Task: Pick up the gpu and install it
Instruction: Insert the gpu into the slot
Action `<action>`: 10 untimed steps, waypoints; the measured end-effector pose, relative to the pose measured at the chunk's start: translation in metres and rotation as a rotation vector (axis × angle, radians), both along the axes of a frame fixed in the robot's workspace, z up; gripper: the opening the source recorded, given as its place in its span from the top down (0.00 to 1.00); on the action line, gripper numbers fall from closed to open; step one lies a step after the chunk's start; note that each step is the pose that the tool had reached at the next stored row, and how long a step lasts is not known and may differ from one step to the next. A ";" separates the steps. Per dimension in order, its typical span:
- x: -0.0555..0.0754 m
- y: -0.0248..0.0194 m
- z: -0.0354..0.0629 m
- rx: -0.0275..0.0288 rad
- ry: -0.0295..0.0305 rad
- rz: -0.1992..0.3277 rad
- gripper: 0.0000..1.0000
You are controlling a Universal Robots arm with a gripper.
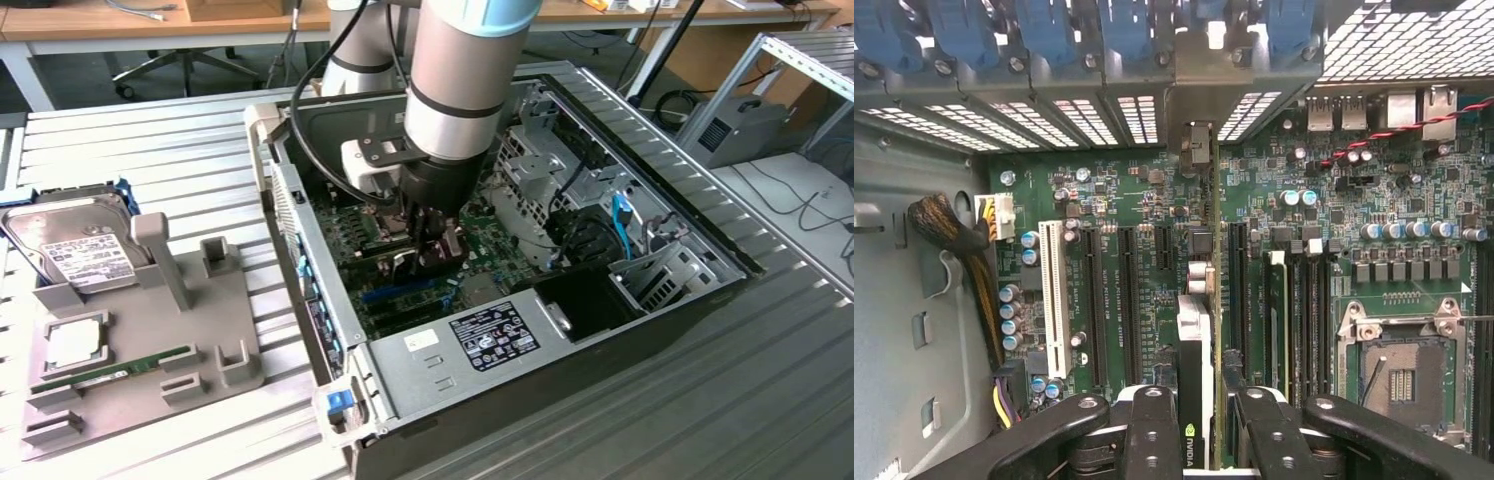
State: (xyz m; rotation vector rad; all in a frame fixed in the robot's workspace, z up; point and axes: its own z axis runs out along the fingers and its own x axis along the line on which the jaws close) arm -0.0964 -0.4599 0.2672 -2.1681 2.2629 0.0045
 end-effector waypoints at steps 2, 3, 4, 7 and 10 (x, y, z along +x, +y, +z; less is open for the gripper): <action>0.000 0.0000 0.0001 0.0003 0.0000 -0.001 0.73; 0.000 0.0000 0.0001 0.0003 0.0000 -0.001 0.73; 0.000 0.0000 0.0001 0.0002 0.0000 -0.001 0.73; 0.000 0.0000 -0.0010 0.0003 0.0000 -0.001 0.73; 0.000 0.0000 -0.0023 0.0000 0.0001 -0.001 0.73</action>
